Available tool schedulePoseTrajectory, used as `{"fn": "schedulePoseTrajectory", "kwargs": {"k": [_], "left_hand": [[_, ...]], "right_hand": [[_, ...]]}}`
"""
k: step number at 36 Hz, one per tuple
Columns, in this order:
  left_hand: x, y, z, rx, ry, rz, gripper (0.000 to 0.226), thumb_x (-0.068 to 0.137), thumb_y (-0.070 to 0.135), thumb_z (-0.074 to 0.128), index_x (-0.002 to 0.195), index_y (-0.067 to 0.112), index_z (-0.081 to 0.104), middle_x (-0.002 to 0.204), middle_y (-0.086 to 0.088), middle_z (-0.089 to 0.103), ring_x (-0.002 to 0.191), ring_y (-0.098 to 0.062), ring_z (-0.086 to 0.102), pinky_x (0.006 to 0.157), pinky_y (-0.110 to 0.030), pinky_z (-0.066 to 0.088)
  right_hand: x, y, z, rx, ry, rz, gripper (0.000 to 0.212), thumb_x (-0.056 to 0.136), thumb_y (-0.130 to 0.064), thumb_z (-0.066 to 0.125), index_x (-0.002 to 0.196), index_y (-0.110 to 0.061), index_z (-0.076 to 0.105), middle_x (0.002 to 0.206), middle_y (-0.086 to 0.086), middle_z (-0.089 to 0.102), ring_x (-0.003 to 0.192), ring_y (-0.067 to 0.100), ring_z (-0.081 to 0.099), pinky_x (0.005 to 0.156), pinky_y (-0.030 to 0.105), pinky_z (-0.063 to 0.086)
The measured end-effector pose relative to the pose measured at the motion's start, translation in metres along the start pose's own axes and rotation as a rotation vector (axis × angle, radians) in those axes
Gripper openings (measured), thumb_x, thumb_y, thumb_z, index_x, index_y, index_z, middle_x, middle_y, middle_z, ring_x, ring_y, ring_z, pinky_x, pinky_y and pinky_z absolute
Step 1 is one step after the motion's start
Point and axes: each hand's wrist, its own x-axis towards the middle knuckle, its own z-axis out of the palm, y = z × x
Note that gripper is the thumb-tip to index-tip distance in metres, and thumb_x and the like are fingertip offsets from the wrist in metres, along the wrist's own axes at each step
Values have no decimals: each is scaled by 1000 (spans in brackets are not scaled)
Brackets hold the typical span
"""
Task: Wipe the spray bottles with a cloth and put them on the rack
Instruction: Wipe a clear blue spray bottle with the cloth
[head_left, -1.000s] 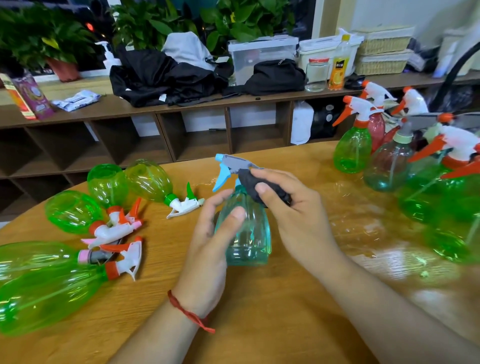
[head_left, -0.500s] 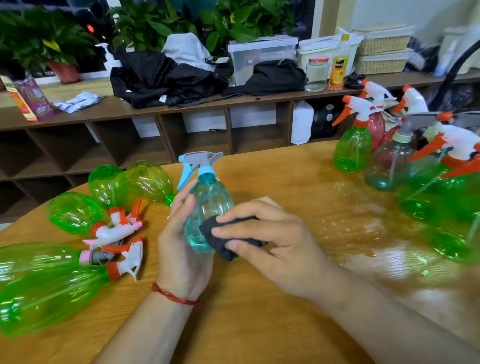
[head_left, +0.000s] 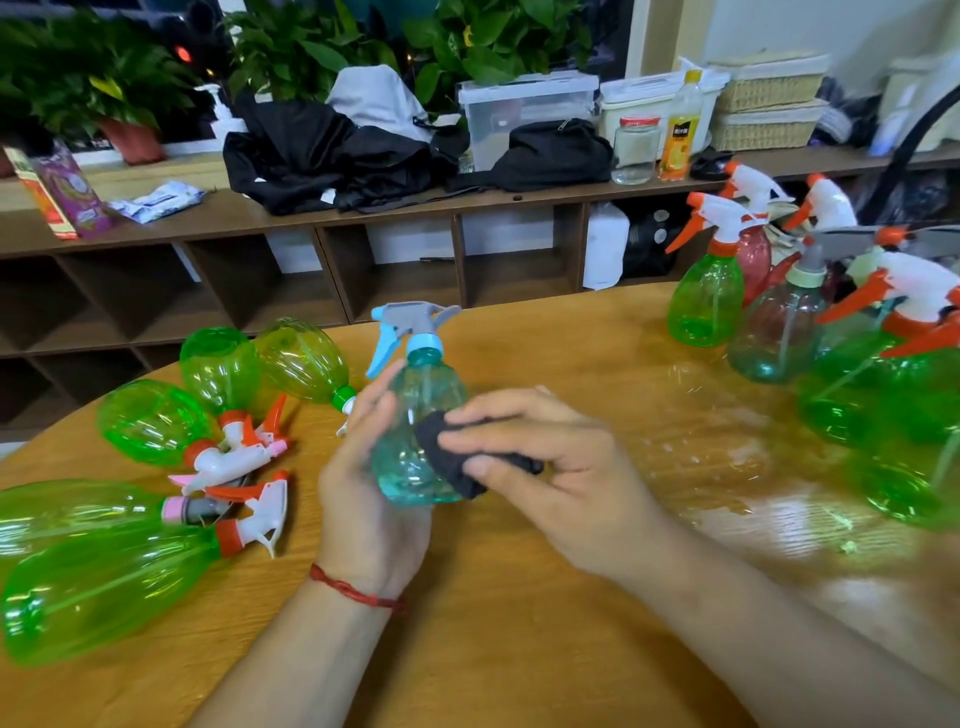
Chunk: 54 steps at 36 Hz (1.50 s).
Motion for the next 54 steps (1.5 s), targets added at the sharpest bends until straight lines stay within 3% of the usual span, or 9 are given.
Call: {"fn": "schedulePoseTrajectory", "kwargs": {"k": [8,11,14,20,24,26,34,42,54], "left_hand": [[-4,-2,0,-180,-80,-206,49,101,40,56,141,10,55,122,-11,65,111,-26,63,92,-40,55],[-7,-6,4,-145,-83,-171,59,100,33,56,150,1,51,139,-18,57,128,-39,50,110,-60,35],[-10,-13,5,-88,-115,-159,62,99,32,54,154,6,50,146,-21,54,134,-43,45,109,-71,25],[-12,-12,12,-20,-57,-100,52,104,31,53,144,-1,59,136,-22,63,124,-36,58,107,-52,44],[-14,-13,14,113,-41,-59,65,88,45,80,135,2,65,124,-16,70,114,-32,65,95,-48,51],[-13,-16,13,164,-42,-65,66,81,35,85,135,4,62,121,-14,72,110,-31,68,90,-47,55],[-11,-15,7,82,-57,-38,52,88,22,66,137,4,62,119,-11,75,108,-28,72,90,-42,58],[4,7,-7,-83,43,20,66,101,29,55,156,-3,40,130,-18,53,111,-29,59,97,-44,46],[-9,-11,5,137,-119,-33,55,94,23,54,144,3,56,129,-14,68,115,-29,67,92,-39,60]], "right_hand": [[3,1,3,46,32,-27,22,96,-11,75,117,-13,79,125,-1,73,115,26,66,101,39,51],[10,7,0,167,163,82,22,98,-9,70,119,-9,78,125,1,72,121,22,67,105,33,51],[19,13,-4,235,270,193,24,100,-9,66,121,-8,76,125,0,72,122,16,66,103,23,49],[9,12,3,246,221,230,30,104,-11,61,132,-13,71,135,-6,69,135,19,59,113,27,45],[10,14,3,221,211,243,31,104,-10,62,134,-13,70,137,-6,68,136,19,58,116,33,46],[10,16,2,213,224,261,30,104,-10,63,133,-14,71,136,-7,68,136,19,58,115,33,46],[12,13,1,246,218,267,28,102,-11,65,128,-16,74,132,-6,70,132,19,61,111,31,49],[-6,2,4,68,-35,-5,21,92,-7,79,113,-12,82,125,0,73,115,23,68,97,36,54],[20,18,-7,294,188,237,28,102,-6,63,125,-18,74,130,-4,72,130,17,63,107,24,48]]}}
